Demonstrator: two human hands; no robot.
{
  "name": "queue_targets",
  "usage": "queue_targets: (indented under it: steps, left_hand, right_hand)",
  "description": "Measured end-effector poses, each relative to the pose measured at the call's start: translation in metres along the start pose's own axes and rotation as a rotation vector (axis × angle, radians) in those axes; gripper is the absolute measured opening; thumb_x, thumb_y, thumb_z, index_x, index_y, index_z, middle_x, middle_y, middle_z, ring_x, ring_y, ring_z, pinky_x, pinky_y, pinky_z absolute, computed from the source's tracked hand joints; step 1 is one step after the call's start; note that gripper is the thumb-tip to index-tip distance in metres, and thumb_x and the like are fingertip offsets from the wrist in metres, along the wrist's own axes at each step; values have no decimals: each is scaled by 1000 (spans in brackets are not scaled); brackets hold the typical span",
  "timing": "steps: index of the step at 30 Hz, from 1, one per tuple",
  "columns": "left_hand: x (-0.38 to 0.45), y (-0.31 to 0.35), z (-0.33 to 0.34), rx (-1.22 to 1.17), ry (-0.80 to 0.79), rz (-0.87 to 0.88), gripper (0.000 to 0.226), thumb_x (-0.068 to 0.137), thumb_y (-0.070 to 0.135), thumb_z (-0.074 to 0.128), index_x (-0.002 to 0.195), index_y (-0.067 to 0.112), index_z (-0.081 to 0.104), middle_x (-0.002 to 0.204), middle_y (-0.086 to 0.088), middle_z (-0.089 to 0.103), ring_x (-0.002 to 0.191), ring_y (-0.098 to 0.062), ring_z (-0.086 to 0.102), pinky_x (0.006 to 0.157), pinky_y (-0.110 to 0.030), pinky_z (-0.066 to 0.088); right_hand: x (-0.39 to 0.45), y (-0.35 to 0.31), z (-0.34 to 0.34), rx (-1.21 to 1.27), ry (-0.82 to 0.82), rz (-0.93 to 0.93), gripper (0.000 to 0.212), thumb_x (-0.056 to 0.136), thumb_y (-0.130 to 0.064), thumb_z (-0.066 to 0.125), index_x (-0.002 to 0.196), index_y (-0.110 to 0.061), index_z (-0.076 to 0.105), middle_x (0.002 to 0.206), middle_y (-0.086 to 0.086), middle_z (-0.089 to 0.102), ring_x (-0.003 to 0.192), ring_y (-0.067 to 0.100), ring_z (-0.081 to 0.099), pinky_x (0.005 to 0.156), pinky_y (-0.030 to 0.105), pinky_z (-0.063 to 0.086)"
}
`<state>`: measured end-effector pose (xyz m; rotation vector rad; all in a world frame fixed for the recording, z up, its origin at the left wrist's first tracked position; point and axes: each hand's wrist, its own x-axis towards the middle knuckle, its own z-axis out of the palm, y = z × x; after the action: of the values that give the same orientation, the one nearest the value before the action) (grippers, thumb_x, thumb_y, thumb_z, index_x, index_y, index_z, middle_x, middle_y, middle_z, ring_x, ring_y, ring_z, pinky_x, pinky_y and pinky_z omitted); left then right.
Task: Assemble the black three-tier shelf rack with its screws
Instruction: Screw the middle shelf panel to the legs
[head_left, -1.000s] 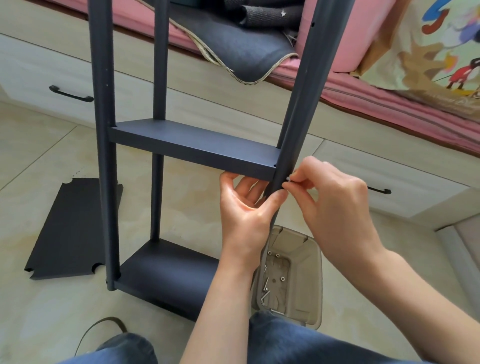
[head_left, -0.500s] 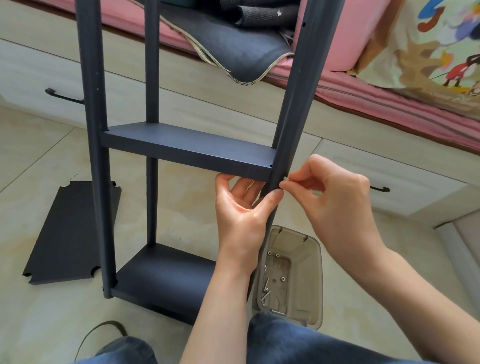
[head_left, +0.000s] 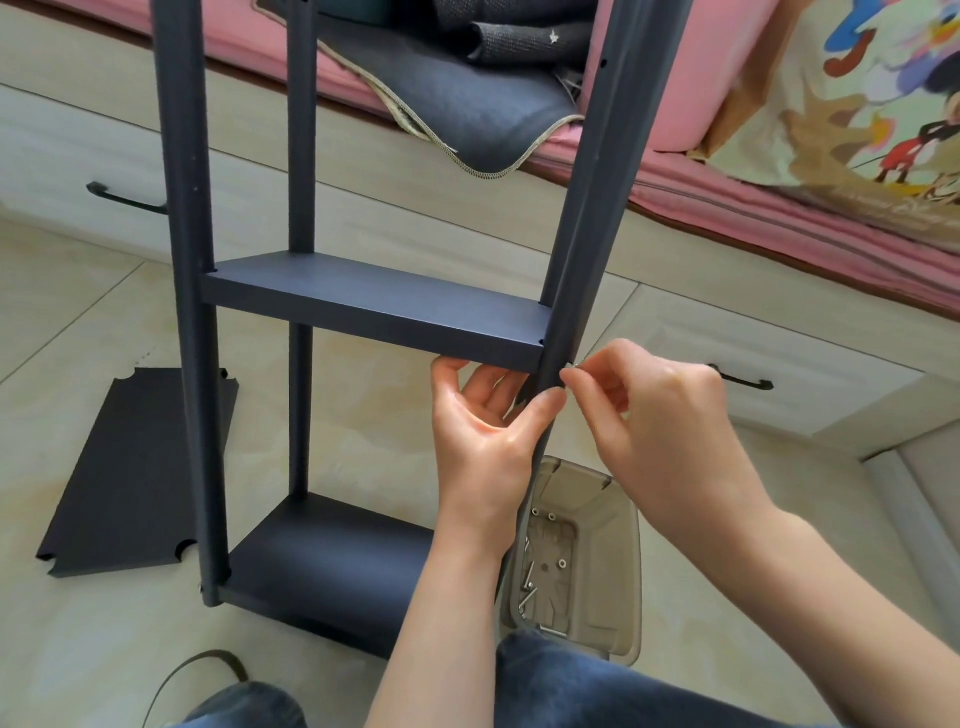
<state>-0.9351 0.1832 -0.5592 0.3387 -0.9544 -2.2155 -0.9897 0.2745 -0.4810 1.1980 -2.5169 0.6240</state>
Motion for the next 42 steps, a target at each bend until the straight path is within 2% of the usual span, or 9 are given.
queue_targets:
  steps: [5, 10, 15, 19, 22, 27, 33, 38, 42]
  left_hand:
    - [0, -2, 0, -3, -6, -5, 59, 81, -10, 77, 127, 14, 47, 112, -8, 75, 107, -25, 73, 85, -26, 58]
    - [-1, -2, 0, -3, -17, -5, 60, 81, -9, 78, 127, 15, 47, 114, -9, 74, 107, -27, 73, 85, -27, 58]
    - [-2, -3, -2, 7, -22, -4, 59, 81, -10, 77, 127, 13, 48, 113, -7, 74, 108, -24, 73, 85, -26, 58]
    - [-2, -2, -1, -21, -39, -8, 60, 82, -10, 77, 129, 12, 47, 116, -11, 73, 109, -29, 72, 88, -30, 58]
    - [-1, -3, 0, -20, -34, -10, 59, 82, -14, 75, 128, 12, 47, 116, -11, 74, 109, -28, 72, 87, -28, 58]
    - [-2, -3, -1, -6, -25, -13, 60, 81, -14, 75, 128, 11, 48, 114, -7, 74, 108, -24, 72, 86, -27, 58]
    - [0, -2, 0, -31, -27, -7, 60, 81, -14, 74, 128, 10, 47, 115, -10, 74, 108, -26, 73, 87, -28, 58]
    - [-2, -2, -2, -25, -26, -6, 60, 80, -13, 74, 128, 11, 47, 113, -7, 74, 107, -24, 73, 85, -26, 57]
    - [-1, -3, 0, -43, -35, -11, 60, 81, -15, 74, 129, 9, 46, 116, -12, 73, 109, -28, 72, 87, -29, 58]
  right_hand:
    - [4, -1, 2, -110, -130, 102, 44, 99, -45, 37, 80, -11, 59, 72, 8, 62, 72, 34, 58, 63, 38, 43]
    - [0, -4, -1, -178, -105, 66, 32, 98, -32, 52, 78, -9, 61, 63, 0, 53, 72, 31, 52, 62, 34, 29]
    - [3, 0, 4, 112, -261, 272, 50, 102, -40, 35, 65, -15, 58, 60, 0, 58, 69, 28, 56, 67, 41, 45]
    - [-1, -2, -3, -84, -174, 166, 36, 96, -49, 40, 75, -23, 53, 66, -9, 53, 76, 23, 50, 68, 37, 33]
    - [0, -3, -4, -167, -155, 93, 22, 99, -34, 48, 82, -18, 49, 73, -7, 50, 80, 28, 52, 68, 38, 35]
    - [4, -4, 0, -177, -230, 154, 50, 100, -44, 28, 78, -14, 60, 76, -1, 64, 85, 29, 53, 74, 40, 40]
    - [0, -5, -4, -249, -145, 89, 25, 99, -34, 48, 85, -16, 57, 77, -4, 52, 79, 28, 50, 69, 37, 31]
    - [4, -3, -1, -203, -209, 177, 47, 100, -44, 30, 78, -16, 61, 76, -3, 57, 84, 26, 51, 76, 40, 38]
    - [1, -7, -5, -206, -141, 140, 23, 98, -37, 48, 87, -18, 55, 78, -6, 51, 80, 25, 48, 71, 39, 35]
